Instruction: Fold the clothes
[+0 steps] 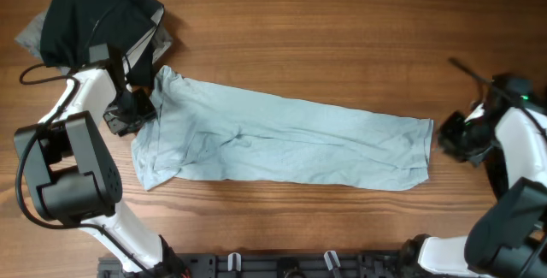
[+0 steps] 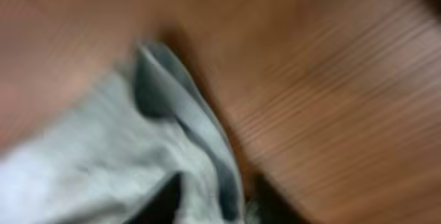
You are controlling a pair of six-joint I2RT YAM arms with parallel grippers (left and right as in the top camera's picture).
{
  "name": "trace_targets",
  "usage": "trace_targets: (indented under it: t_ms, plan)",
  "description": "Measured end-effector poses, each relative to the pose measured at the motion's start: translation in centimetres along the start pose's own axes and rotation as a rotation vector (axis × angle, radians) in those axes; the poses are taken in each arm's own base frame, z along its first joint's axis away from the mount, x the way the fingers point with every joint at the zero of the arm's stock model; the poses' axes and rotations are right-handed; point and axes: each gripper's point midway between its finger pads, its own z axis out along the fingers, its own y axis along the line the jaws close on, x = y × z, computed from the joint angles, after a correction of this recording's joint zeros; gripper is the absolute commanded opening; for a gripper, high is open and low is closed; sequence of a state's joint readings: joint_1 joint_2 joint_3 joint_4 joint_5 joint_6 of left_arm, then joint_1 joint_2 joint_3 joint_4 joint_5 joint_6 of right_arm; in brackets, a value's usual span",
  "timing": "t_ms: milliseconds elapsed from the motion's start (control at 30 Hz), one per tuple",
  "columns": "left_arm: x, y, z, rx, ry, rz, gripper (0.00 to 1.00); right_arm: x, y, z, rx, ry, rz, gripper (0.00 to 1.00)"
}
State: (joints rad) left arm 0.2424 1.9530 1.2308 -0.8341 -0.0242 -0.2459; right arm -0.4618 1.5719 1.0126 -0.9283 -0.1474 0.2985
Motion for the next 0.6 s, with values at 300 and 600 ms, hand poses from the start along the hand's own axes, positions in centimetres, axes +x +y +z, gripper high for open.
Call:
trace_targets:
  t_ms: [300,600]
  plan:
    - [1.8,-3.3,-1.2,0.215,0.08,0.045,0.6,3.1,1.4,3.7,-0.143,0.128,-0.068,0.99]
    - [1.8,-5.2,-11.8,0.402,-0.141,0.14,0.66,5.7,3.5,5.6,-0.33,0.229,-0.135,0.57]
